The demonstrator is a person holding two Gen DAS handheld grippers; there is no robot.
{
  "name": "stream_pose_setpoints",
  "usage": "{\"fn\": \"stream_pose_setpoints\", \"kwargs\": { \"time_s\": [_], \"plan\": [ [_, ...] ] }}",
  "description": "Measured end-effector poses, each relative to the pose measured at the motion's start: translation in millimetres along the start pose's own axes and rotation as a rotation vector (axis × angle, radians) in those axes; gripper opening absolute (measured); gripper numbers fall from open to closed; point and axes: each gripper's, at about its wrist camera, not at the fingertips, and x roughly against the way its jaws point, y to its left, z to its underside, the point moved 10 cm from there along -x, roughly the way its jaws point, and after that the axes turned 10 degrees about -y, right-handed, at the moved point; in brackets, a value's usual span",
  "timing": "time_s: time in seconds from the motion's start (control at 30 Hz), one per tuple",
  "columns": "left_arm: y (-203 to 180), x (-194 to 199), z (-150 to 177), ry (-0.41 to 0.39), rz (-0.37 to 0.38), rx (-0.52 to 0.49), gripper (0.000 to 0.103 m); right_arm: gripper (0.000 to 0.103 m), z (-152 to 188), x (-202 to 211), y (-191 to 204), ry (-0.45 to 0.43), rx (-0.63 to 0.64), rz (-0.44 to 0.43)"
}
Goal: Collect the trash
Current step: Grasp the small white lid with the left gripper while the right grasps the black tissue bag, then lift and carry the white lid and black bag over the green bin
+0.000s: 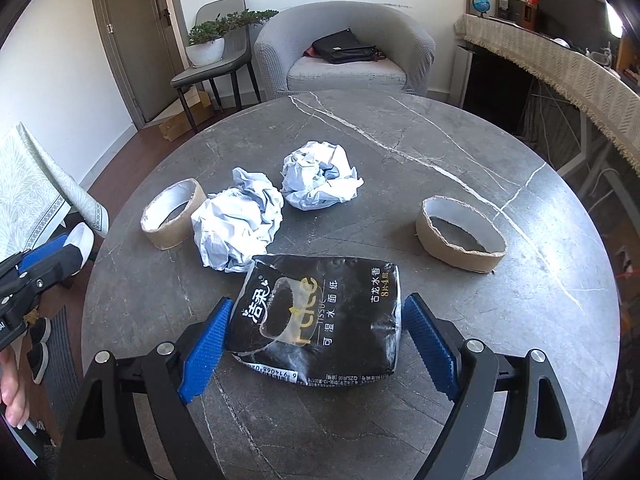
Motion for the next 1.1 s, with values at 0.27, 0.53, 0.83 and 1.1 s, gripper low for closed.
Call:
{"fn": "stream_pose_setpoints", "kwargs": {
  "time_s": [0.27, 0.53, 0.83, 1.1],
  "plan": [
    [22.2, 3.8, 2.9, 0.007, -0.024, 0.019, 0.042, 0.072, -6.7, 5.2, -4.7, -0.021, -0.008, 0.038],
    [42.1, 1.9, 18.1, 0.043, -0.061, 0.011, 0.042, 0.072, -35.6, 33.0, 12.9, -0.126, 0.028, 0.011],
    [76.2, -0.1, 43.4, 0.098, -0.113, 0.000, 0.042, 0.072, -42.1, 32.5, 56.9, -0.150, 0.058, -0.103],
    [105.7, -4.8, 75.1, 0.177, -0.121, 0.023, 0.042, 0.072, -51.1, 34.5, 108.3, -0.180, 0.085, -0.201]
  ]
}}
